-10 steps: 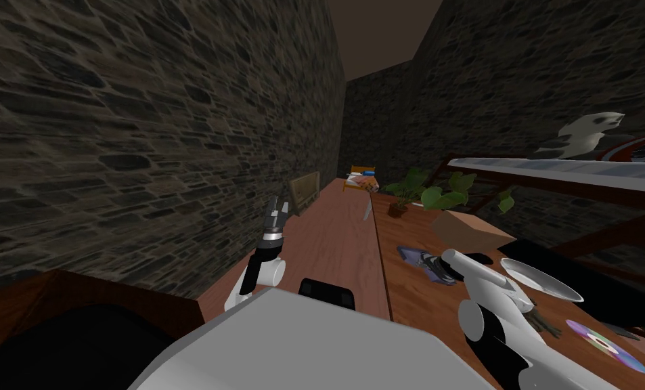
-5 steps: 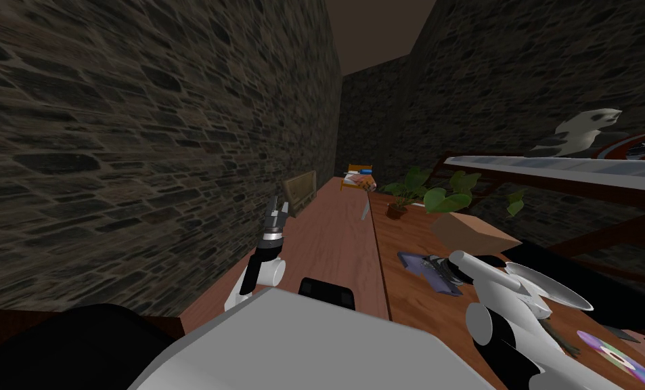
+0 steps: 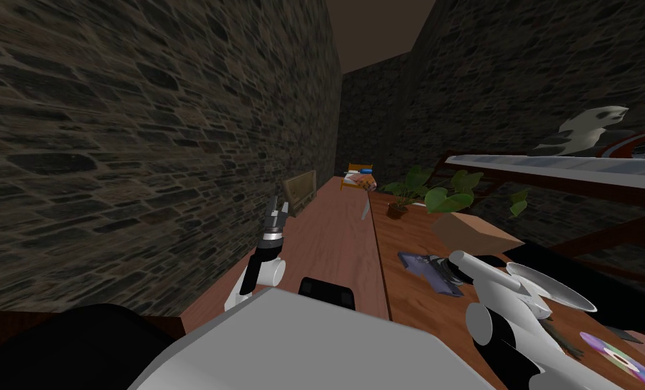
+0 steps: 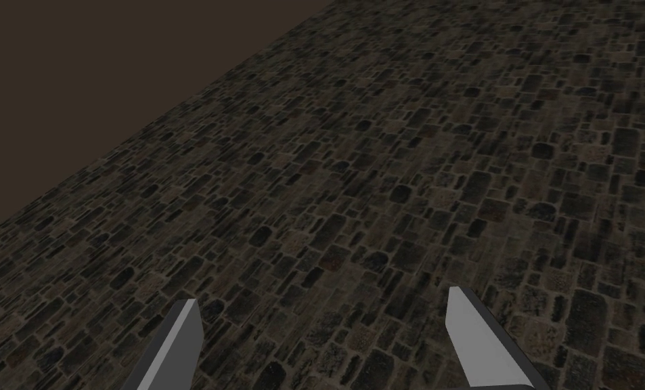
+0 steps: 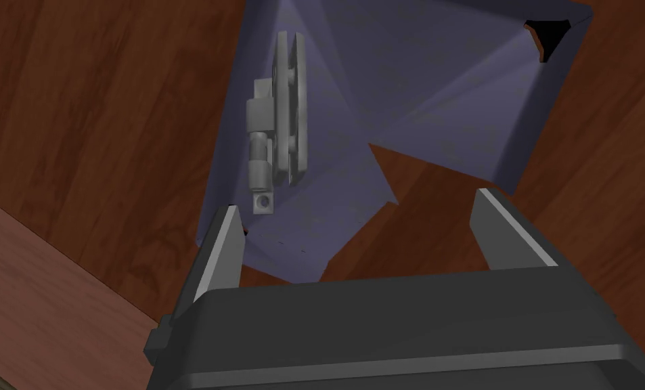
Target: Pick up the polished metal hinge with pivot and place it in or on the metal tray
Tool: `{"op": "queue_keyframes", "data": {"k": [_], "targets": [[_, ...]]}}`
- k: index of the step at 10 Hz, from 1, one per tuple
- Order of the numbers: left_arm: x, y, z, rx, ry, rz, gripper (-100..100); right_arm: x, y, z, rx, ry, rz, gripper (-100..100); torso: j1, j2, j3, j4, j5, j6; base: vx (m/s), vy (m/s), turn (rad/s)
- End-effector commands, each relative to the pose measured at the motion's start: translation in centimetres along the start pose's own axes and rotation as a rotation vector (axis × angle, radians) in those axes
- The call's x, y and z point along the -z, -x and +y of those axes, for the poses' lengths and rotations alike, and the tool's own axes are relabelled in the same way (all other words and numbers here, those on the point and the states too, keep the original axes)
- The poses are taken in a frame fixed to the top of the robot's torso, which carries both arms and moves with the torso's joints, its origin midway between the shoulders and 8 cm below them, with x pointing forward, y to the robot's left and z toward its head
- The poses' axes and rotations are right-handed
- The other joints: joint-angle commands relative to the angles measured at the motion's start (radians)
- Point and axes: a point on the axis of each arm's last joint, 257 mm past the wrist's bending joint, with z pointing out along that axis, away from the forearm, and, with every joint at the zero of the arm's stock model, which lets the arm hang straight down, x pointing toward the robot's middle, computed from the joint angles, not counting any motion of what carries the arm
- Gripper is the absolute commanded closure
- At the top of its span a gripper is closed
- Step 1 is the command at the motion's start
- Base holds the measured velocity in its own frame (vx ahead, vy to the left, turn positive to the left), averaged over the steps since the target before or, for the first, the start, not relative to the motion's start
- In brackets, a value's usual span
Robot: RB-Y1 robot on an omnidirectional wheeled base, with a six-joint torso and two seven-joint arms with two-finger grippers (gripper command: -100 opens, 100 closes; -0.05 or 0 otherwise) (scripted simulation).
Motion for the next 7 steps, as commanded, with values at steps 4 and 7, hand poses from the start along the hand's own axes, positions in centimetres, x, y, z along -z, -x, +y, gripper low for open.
{"op": "queue_keyframes", "data": {"k": [4, 7], "targets": [[0.0, 0.0, 0.0, 0.000, 0.000, 0.000, 0, 5.0, -11.3, 8.6, 0.304, 0.214, 0.242, -100, -0.001, -0.002, -0.001, 0.000, 0.000, 0.001, 0.044, -0.010, 0.034], [0.0, 0.0, 0.0, 0.000, 0.000, 0.000, 0, 5.4, -11.6, 12.1, 0.396, 0.283, 0.228, -100, 0.000, 0.001, 0.001, 0.000, 0.000, 0.000, -0.004, 0.001, -0.002]]}}
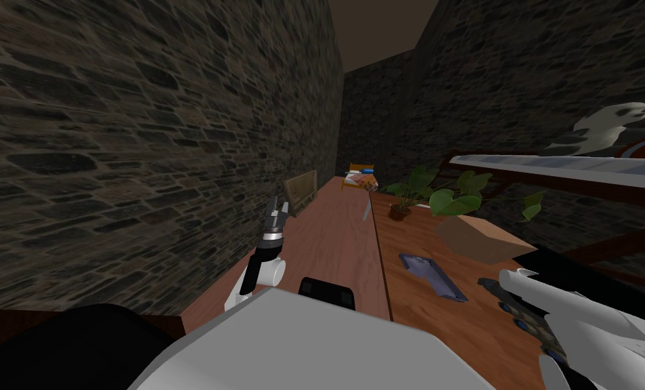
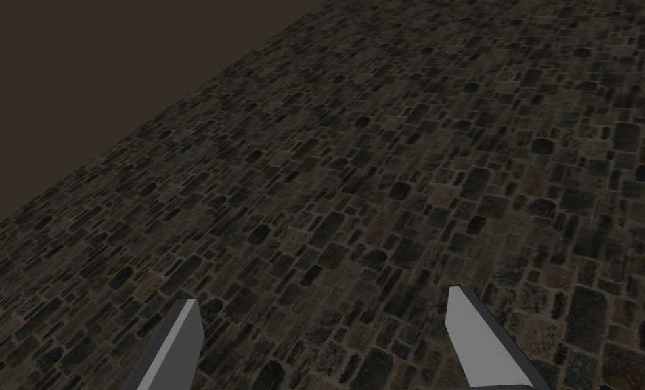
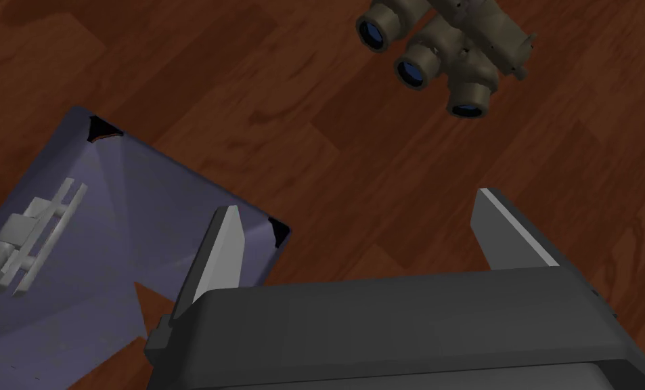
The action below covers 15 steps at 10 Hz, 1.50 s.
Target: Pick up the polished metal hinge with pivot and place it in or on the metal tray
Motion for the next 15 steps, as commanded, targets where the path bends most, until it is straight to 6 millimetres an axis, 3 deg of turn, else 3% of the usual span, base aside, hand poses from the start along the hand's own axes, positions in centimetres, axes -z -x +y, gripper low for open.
{"op": "queue_keyframes", "data": {"k": [1, 2, 3, 4, 6, 7, 9, 12, 15], "targets": [[0.0, 0.0, 0.0, 0.000, 0.000, 0.000, 0, -0.1, 0.1, 0.1, 0.054, 0.004, -0.002, -100, 0.000, 0.000, 0.000, 0.000, 0.000, 0.000, 0.000, 0.000, 0.000], [0.0, 0.0, 0.0, 0.000, 0.000, 0.000, 0, -0.1, 0.1, 0.1, 0.065, 0.004, -0.002, -100, 0.000, 0.000, 0.000, 0.000, 0.000, 0.000, 0.000, 0.000, 0.000], [0.0, 0.0, 0.0, 0.000, 0.000, 0.000, 0, 1.2, -3.8, 3.1, 0.208, 0.089, 0.103, -100, 0.000, -0.001, 0.000, 0.000, 0.000, 0.000, 0.050, -0.009, 0.087], [0.0, 0.0, 0.0, 0.000, 0.000, 0.000, 0, 2.1, -5.3, 4.1, 0.292, 0.137, 0.145, -100, 0.000, -0.003, -0.002, 0.000, 0.000, -0.001, 0.075, -0.013, 0.062], [0.0, 0.0, 0.0, 0.000, 0.000, 0.000, 0, 3.5, -7.9, 8.1, 0.375, 0.222, 0.172, -100, -0.001, -0.004, -0.002, -0.001, 0.000, 0.000, 0.030, -0.010, -0.006], [0.0, 0.0, 0.0, 0.000, 0.000, 0.000, 0, 3.9, -8.4, 10.1, 0.413, 0.260, 0.170, -100, 0.000, -0.002, -0.001, 0.000, 0.000, 0.000, -0.006, -0.001, -0.002], [0.0, 0.0, 0.0, 0.000, 0.000, 0.000, 0, 3.7, -7.4, 12.4, 0.493, 0.302, 0.138, -100, 0.000, 0.000, 0.000, 0.000, 0.000, 0.000, -0.007, 0.000, 0.000], [0.0, 0.0, 0.0, 0.000, 0.000, 0.000, 0, 3.7, -7.4, 12.5, 0.567, 0.308, 0.127, -100, 0.000, 0.000, 0.000, 0.000, 0.000, 0.000, 0.000, 0.000, 0.000], [0.0, 0.0, 0.0, 0.000, 0.000, 0.000, 0, 5.4, -9.2, 12.8, 0.536, 0.321, 0.122, -100, 0.000, 0.003, 0.001, 0.001, 0.000, -0.001, -0.054, -0.001, 0.072]]}}
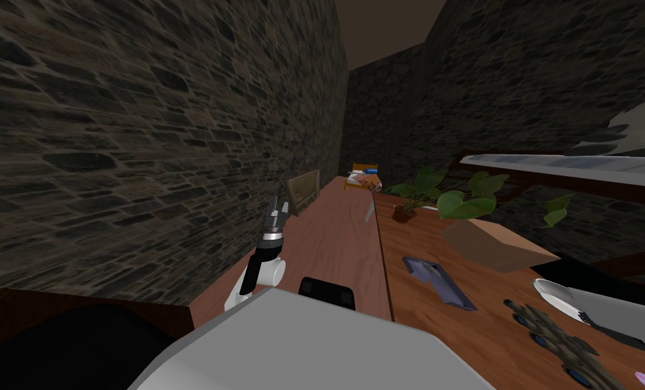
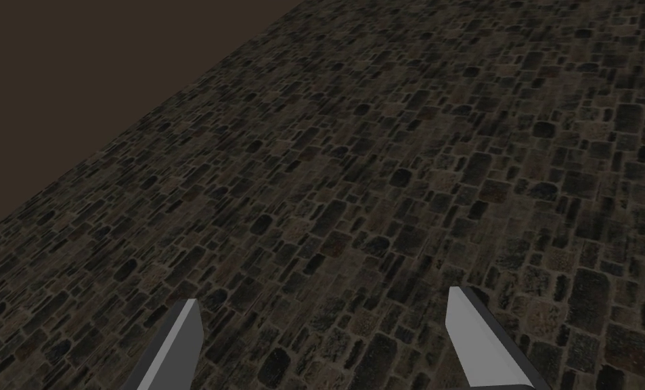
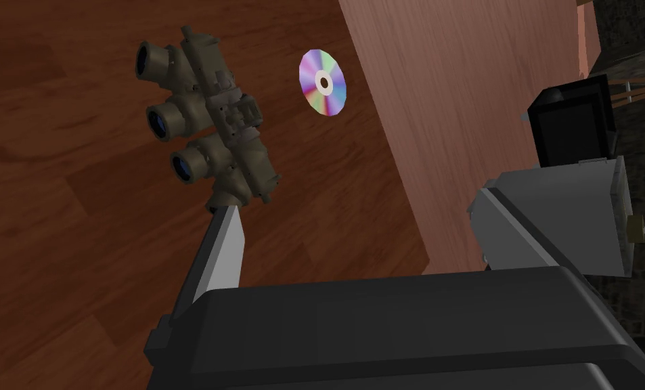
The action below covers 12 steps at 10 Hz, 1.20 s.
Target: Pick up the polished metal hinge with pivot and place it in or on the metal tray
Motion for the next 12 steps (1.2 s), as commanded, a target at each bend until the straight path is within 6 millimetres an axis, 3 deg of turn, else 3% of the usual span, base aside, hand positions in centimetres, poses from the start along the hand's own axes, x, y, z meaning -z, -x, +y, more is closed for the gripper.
{"op": "queue_keyframes", "data": {"k": [1, 7, 8, 12], "targets": [[0.0, 0.0, 0.0, 0.000, 0.000, 0.000, 0, 0.5, -0.4, 0.8, -0.005, 0.005, -0.007, -100, 0.000, 0.000, 0.000, 0.000, 0.000, 0.000, -0.052, 0.007, 0.049], [0.0, 0.0, 0.0, 0.000, 0.000, 0.000, 0, 1.9, -1.8, 2.7, -0.016, 0.017, -0.020, -100, 0.000, 0.000, 0.000, 0.000, 0.000, 0.000, -0.043, -0.003, 0.047], [0.0, 0.0, 0.0, 0.000, 0.000, 0.000, 0, 2.0, -1.8, 2.7, -0.017, 0.017, -0.022, 0, 0.000, -0.002, -0.001, 0.000, 0.000, 0.000, 0.000, 0.000, 0.000], [0.0, 0.0, 0.0, 0.000, 0.000, 0.000, 0, 2.0, -1.8, 2.7, -0.016, 0.017, -0.022, 0, -0.001, -0.004, -0.002, -0.001, 0.000, 0.000, 0.000, 0.000, 0.000]]}}
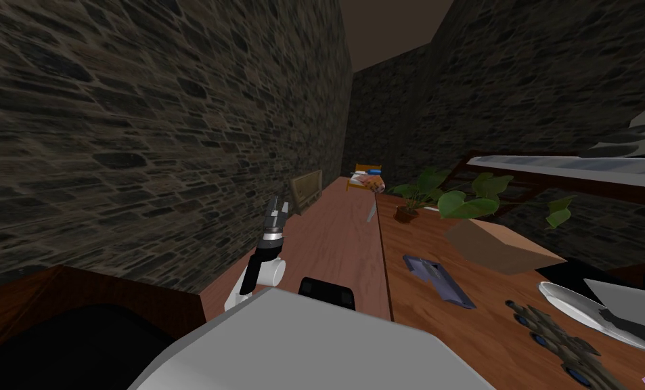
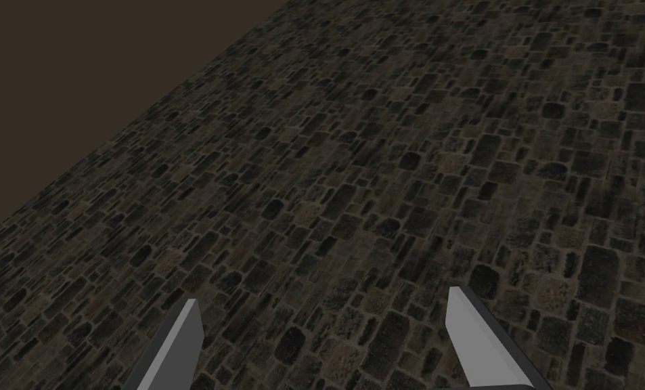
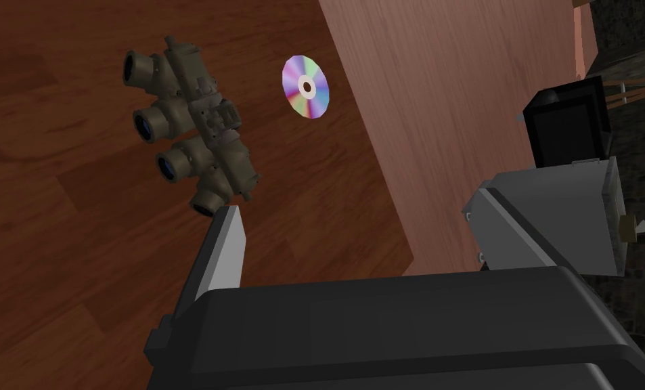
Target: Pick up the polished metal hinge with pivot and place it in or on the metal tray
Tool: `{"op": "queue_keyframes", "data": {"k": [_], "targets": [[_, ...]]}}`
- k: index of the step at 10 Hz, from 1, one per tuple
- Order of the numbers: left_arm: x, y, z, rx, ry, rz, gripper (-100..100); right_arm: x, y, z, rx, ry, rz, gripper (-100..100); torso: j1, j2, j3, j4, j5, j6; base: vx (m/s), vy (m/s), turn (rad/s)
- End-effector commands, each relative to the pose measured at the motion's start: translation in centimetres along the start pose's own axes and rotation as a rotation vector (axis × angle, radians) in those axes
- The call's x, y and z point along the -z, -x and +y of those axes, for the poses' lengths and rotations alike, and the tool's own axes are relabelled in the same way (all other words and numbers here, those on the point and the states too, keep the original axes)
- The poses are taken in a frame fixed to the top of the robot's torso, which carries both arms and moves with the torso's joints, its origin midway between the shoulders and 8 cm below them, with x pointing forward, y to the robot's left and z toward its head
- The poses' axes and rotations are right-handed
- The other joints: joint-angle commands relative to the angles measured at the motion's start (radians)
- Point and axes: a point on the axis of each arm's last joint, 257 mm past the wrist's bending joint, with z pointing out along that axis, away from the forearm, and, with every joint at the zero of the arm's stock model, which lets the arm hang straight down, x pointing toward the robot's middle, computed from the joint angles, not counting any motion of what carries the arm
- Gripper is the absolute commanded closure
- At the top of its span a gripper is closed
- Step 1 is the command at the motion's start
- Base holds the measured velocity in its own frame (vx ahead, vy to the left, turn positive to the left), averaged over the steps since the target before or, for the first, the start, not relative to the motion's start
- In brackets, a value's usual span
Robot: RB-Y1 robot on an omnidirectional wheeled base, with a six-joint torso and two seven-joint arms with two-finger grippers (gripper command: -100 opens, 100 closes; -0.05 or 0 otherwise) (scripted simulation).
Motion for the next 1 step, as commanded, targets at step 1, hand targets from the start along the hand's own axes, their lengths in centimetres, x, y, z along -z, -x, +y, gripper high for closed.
{"op": "queue_keyframes", "data": {"k": [1], "targets": [[0.00, 0.00, 0.00, 0.000, 0.000, 0.000, 0, 0.00, 0.00, 0.00, 0.000, 0.000, 0.000, 0, 0.000, 0.000, 0.000, 0.000, 0.000, 0.000, 0.000, 0.000, 0.000]]}}
